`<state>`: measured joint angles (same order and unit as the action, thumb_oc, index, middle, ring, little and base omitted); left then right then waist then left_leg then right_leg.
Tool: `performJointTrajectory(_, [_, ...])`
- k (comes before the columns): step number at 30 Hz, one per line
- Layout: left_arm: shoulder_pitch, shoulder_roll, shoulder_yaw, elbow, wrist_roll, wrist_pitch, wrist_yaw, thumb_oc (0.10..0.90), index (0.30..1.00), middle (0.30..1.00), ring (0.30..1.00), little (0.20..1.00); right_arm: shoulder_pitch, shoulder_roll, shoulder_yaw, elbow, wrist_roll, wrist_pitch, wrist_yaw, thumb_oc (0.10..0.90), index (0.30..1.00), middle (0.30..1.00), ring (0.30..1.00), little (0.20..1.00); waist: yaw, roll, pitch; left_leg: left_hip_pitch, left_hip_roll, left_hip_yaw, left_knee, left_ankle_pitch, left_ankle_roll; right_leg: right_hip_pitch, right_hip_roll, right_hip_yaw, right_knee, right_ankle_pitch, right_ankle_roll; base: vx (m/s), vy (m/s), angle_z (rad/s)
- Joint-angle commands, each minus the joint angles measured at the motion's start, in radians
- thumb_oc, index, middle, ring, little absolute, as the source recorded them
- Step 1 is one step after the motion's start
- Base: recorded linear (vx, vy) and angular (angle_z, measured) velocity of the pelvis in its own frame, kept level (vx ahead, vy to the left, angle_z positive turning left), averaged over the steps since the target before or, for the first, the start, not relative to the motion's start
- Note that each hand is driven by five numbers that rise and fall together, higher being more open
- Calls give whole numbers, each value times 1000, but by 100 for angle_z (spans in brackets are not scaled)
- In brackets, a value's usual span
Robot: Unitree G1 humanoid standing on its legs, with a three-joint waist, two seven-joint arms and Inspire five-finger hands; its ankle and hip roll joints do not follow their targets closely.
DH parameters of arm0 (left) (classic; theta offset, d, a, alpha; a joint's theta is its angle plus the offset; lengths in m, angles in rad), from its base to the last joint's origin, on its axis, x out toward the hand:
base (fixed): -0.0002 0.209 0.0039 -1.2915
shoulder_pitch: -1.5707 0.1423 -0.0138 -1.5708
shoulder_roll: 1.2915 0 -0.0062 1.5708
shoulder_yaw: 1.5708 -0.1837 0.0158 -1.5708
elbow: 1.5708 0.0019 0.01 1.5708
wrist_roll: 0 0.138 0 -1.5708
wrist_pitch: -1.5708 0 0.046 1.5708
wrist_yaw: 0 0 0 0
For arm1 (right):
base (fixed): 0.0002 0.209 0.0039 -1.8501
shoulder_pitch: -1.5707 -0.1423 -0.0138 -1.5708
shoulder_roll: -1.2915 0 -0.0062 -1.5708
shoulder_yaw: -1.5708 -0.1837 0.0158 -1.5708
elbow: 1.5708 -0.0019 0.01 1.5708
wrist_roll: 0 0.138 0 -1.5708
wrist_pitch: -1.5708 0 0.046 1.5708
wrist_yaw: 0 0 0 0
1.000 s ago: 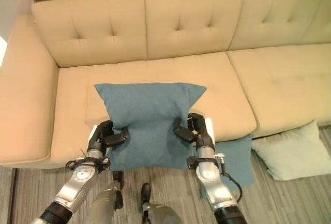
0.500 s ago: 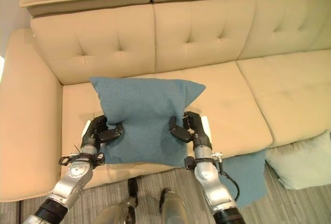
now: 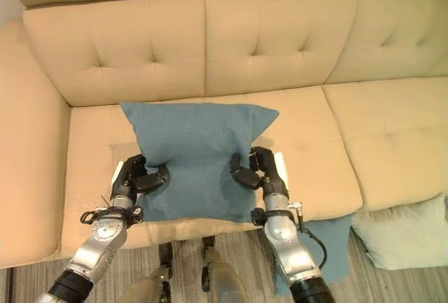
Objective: Pick up all the scattered cushions and arrange them neatly on the sofa.
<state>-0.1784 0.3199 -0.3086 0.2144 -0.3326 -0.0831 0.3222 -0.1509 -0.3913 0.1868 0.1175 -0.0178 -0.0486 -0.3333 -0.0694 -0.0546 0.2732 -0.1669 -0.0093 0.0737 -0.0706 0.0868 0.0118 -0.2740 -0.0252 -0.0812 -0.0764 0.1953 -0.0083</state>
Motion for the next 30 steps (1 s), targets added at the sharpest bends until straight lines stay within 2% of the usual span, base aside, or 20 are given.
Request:
performJointTrajectory(1, [-197, 7, -9, -125, 62, -173, 40, 400, 300, 300, 300, 300, -225, 17, 7, -72, -20, -156, -63, 400, 300, 300, 300, 300, 28, 1, -77, -86, 0, 46, 88, -100, -9, 2, -39, -12, 144, -201, 94, -40, -70, 3])
performJointTrajectory(6, [-418, 42, -28, -18, 66, -196, 141, 400, 300, 300, 300, 300, -500, -1, 80, 35, -20, -149, -136, 400, 300, 300, 300, 300, 46, 4, -69, -178, 1, 29, 93, -70, -23, -86, -30, -21, 136, -177, 94, -15, -58, 5])
performJointTrajectory(12, [-706, 88, -75, 137, 78, -210, 241, 400, 300, 300, 300, 300, -824, -39, 167, 182, -71, -127, -226, 400, 300, 300, 300, 300, 57, 10, -60, -221, 5, -3, 48, -29, -38, -132, -15, -20, 105, -160, 96, 37, -47, 8])
performJointTrajectory(17, [-880, 101, -110, 252, 92, -210, 306, 400, 300, 300, 300, 300, -992, -27, 214, 274, -120, -109, -308, 400, 300, 300, 300, 300, 65, 24, -53, -230, 5, -25, -6, 2, -47, -153, -5, -15, 87, -157, 100, 46, -28, 15])
performJointTrajectory(22, [-993, 118, -133, 350, 98, -193, 320, 400, 300, 300, 300, 300, -1083, -28, 241, 323, -140, -99, -338, 400, 300, 300, 300, 300, 67, 39, -47, -256, 1, -40, -17, 6, -55, -178, -1, -12, 80, -157, 102, 37, -9, 5])
performJointTrajectory(23, [-1003, 117, -139, 366, 70, -194, 304, 800, 900, 900, 900, 900, -1098, -43, 256, 338, -125, -91, -323, 558, 538, 538, 538, 538, 67, 43, -39, -271, 0, -45, -17, 16, -57, -192, 0, -10, 76, -146, 102, 22, -2, 6])
performJointTrajectory(24, [-1002, 117, -138, 366, 69, -193, 303, 800, 900, 900, 900, 900, -1098, -43, 257, 338, -124, -91, -322, 588, 582, 582, 582, 582, 66, 44, -39, -268, 0, -45, -17, 10, -57, -189, 0, -10, 78, -152, 102, 13, 3, 7])
performJointTrajectory(25, [-1000, 120, -138, 373, 63, -189, 292, 800, 900, 900, 900, 900, -1097, -48, 259, 347, -119, -82, -319, 800, 900, 900, 900, 900, 65, 45, -35, -273, -1, -46, -17, 11, -58, -193, 1, -9, 74, -149, 103, 20, 1, 7])
performJointTrajectory(30, [-1000, 140, -140, 468, 62, -161, 262, 800, 900, 900, 900, 900, -1094, -46, 265, 373, -88, -82, -295, 800, 900, 900, 900, 900, 61, 53, -24, -294, -4, -51, -17, 19, -63, -211, 5, -7, 72, -146, 101, 1, 11, 13])
